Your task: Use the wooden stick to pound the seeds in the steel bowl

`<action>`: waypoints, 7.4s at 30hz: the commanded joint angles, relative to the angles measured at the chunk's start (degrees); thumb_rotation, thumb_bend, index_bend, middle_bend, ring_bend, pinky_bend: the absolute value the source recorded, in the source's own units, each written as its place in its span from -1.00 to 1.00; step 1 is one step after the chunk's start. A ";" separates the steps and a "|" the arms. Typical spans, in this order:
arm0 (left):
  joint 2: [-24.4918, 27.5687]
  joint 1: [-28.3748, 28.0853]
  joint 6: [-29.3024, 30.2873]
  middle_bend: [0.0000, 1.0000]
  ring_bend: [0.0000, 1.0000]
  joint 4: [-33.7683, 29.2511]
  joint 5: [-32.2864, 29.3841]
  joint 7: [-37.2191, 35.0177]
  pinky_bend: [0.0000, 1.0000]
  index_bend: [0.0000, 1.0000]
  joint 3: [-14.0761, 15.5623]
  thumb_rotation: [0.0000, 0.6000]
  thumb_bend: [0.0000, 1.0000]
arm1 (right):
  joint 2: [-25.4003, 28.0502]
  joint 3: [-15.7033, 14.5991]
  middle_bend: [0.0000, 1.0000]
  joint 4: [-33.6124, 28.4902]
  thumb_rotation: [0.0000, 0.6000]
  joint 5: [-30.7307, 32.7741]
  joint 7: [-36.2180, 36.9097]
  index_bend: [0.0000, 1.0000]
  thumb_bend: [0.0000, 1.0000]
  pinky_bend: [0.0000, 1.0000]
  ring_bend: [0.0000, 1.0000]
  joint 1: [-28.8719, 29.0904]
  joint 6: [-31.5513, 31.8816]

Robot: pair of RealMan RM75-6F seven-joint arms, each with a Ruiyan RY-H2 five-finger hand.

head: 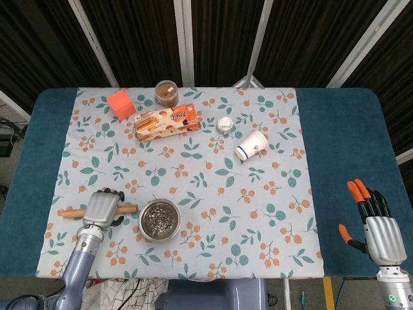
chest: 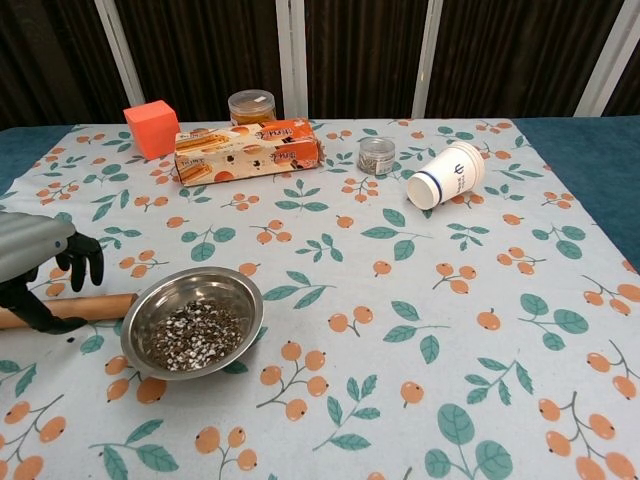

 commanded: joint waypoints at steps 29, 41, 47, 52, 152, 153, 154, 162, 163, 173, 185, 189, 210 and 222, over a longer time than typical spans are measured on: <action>-4.15 -2.71 2.39 0.31 0.04 3.74 1.81 -3.24 0.21 0.26 1.88 1.00 0.40 | 0.05 0.15 -1.00 -0.46 1.00 0.57 0.49 -1.00 -0.27 -1.00 -1.00 -0.05 -0.07; 3.13 -2.26 3.77 0.44 0.15 -1.18 6.01 -6.37 0.34 0.35 1.72 1.00 0.71 | 0.05 0.21 -1.00 -0.67 1.00 0.79 0.66 -1.00 -0.27 -1.00 -1.00 -0.11 -0.09; 8.61 -1.82 3.94 0.45 0.16 -4.87 7.21 -9.81 0.35 0.35 0.59 1.00 0.72 | -0.01 0.16 -1.00 -0.89 1.00 0.80 0.45 -1.00 -0.27 -1.00 -1.00 -0.14 -0.13; 11.64 -1.57 4.02 0.47 0.19 -6.50 8.58 -13.20 0.37 0.35 -0.41 1.00 0.75 | -0.04 0.09 -1.00 -1.08 1.00 0.88 0.39 -1.00 -0.27 -1.00 -1.00 -0.21 -0.20; -16.10 -3.72 21.62 0.47 0.19 34.46 47.68 -90.13 0.37 0.32 3.14 1.00 0.70 | -0.59 1.15 -1.00 -1.10 1.00 3.74 -0.12 -1.00 -0.27 -1.00 -1.00 0.62 -2.49; -16.19 -3.70 21.70 0.47 0.19 34.65 47.72 -90.21 0.37 0.32 3.25 1.00 0.70 | -0.60 1.14 -1.00 -1.12 1.00 3.75 -0.12 -1.00 -0.27 -1.00 -1.00 0.61 -2.48; -16.30 -3.70 21.80 0.47 0.19 34.89 47.78 -90.27 0.37 0.32 3.36 1.00 0.70 | -0.62 1.15 -1.00 -1.12 1.00 3.75 -0.13 -1.00 -0.27 -1.00 -1.00 0.60 -2.44; -16.41 -4.07 22.68 0.47 0.19 34.32 48.02 -90.25 0.37 0.32 3.12 1.00 0.70 | -0.64 1.23 -1.00 -1.18 1.00 3.71 0.03 -1.00 -0.27 -1.00 -1.00 0.50 -2.15; -16.30 -4.25 22.88 0.47 0.19 33.87 48.13 -90.12 0.37 0.32 2.87 1.00 0.70 | -0.65 1.24 -1.00 -1.18 1.00 3.69 0.05 -1.00 -0.27 -1.00 -1.00 0.50 -2.13; -14.40 -5.65 23.25 0.47 0.19 28.24 48.95 -87.42 0.37 0.32 1.67 1.00 0.70 | -0.59 1.24 -1.00 -1.15 1.00 3.64 0.33 -1.00 -0.27 -1.00 -1.00 0.43 -2.00; -14.61 -5.09 22.66 0.47 0.19 29.41 47.82 -87.87 0.37 0.32 2.61 1.00 0.70 | -0.59 1.20 -1.00 -1.13 1.00 3.77 0.32 -1.00 -0.27 -1.00 -1.00 0.54 -2.35; -15.09 -4.76 22.46 0.47 0.19 30.60 47.33 -88.68 0.37 0.32 3.04 1.00 0.70 | -0.63 1.20 -1.00 -1.15 1.00 3.82 0.17 -1.00 -0.27 -1.00 -1.00 0.57 -2.43; -15.31 -3.26 23.78 0.47 0.19 31.72 47.79 -89.42 0.37 0.32 4.90 1.00 0.70 | -0.61 1.12 -1.00 -1.30 1.00 3.41 0.59 -1.00 -0.27 -1.00 -1.00 0.34 -1.87; -15.06 -2.48 24.35 0.47 0.19 31.84 48.01 -89.21 0.37 0.32 5.59 1.00 0.70 | -0.55 1.06 -1.00 -1.40 1.00 3.14 0.90 -1.00 -0.27 -1.00 -1.00 0.24 -1.62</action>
